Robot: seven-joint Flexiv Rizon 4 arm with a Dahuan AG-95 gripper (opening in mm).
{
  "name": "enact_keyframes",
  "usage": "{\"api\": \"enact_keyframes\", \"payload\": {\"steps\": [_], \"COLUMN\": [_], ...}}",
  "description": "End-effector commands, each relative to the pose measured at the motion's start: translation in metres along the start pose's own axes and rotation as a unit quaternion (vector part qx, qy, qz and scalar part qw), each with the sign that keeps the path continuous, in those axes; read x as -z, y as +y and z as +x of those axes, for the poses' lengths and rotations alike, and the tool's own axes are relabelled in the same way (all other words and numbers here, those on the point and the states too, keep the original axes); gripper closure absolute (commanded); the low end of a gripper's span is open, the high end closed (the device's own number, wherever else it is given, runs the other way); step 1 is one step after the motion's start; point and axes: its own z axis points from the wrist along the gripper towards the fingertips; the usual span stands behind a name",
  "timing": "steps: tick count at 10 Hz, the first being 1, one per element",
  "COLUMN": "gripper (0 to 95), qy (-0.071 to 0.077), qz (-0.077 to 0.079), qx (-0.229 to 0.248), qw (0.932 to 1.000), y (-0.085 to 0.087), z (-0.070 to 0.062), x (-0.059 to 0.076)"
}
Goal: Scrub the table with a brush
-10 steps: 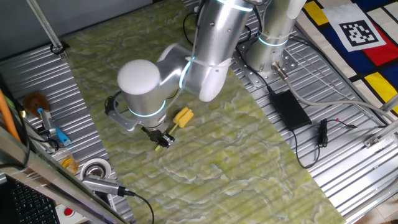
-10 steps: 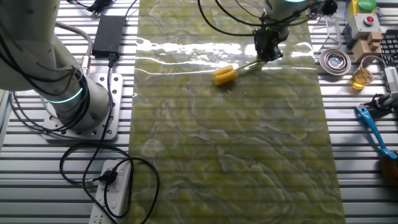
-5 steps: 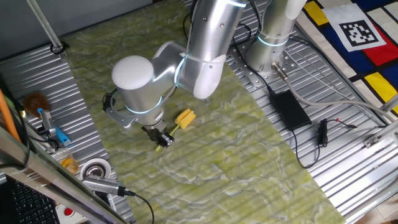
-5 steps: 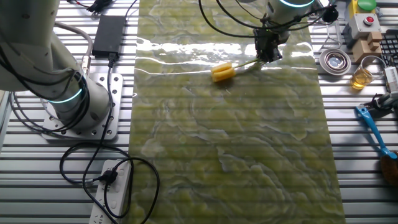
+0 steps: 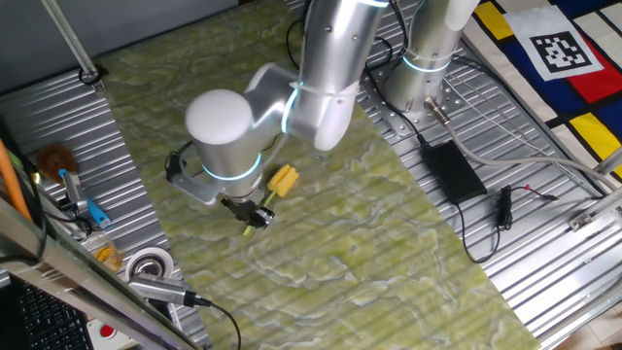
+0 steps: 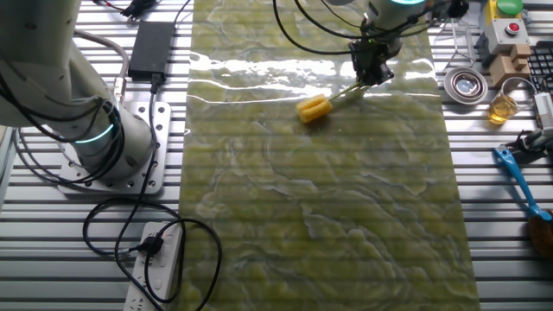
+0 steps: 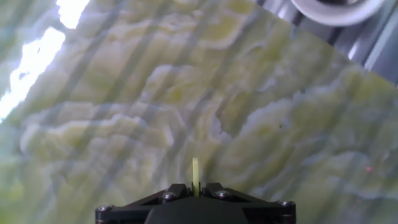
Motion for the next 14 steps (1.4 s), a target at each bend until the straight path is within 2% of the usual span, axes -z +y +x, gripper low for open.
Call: {"api": "enact_keyframes", "payload": {"steps": [1,4,8,13,14], "gripper": [95.0,95.0,95.0,95.0,95.0], "qy": [0.011,0.011,0.008,-0.005,-0.005], "qz": [0.052,0.053,0.04,-0.013,-0.015], "qx": [0.109,0.1,0.055,-0.005,-0.008], "qw": [0.9926,0.9936,0.9977,0.9999,0.9998], "y": [-0.009,-0.009,-0.003,0.0,0.001], "z": [0.006,0.005,0.004,0.014,0.014], "x": [0.002,0.002,-0.003,-0.012,-0.012]}}
